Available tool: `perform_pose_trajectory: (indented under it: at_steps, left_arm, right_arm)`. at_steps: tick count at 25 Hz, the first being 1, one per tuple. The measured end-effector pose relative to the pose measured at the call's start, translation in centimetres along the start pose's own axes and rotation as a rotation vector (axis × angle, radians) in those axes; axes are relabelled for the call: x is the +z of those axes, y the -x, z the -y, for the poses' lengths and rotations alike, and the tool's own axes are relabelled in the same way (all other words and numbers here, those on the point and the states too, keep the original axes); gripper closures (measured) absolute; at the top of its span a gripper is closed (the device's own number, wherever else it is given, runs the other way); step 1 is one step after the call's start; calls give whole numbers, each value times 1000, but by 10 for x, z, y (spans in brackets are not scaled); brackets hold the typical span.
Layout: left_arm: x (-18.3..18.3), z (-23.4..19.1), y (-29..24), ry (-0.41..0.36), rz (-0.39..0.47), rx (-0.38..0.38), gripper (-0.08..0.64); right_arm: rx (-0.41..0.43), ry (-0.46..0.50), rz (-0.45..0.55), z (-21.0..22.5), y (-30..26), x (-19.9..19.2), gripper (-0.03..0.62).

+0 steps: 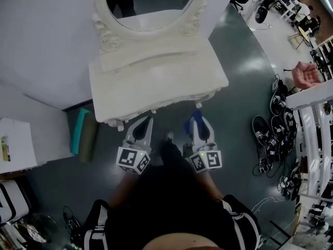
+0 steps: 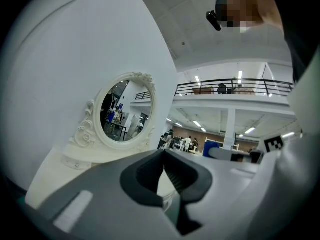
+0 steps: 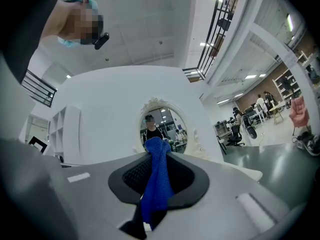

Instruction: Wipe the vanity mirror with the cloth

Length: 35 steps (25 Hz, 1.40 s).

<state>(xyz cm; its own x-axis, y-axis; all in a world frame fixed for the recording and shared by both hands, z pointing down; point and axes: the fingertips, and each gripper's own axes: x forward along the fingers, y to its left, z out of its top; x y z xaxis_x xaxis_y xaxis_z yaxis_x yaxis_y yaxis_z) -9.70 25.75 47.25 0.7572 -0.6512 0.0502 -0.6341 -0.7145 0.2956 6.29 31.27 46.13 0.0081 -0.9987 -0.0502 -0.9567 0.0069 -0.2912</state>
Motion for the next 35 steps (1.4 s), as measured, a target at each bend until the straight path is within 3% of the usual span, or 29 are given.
perform_pose_trajectory:
  at_steps: [9, 16, 25, 35]
  left_arm:
    - [22, -5, -116, -12, 37, 49, 549]
    - [35, -7, -162, -68, 52, 118, 549]
    - [51, -26, -183, -59, 58, 149, 549]
    - [73, -74, -225, -47, 69, 94, 549]
  right_arm:
    - [50, -15, -7, 81, -84, 20, 532]
    - [113, -23, -9, 120, -141, 29, 532]
    - [138, -61, -18, 120, -184, 29, 532]
    - [92, -59, 13, 113, -248, 28, 532]
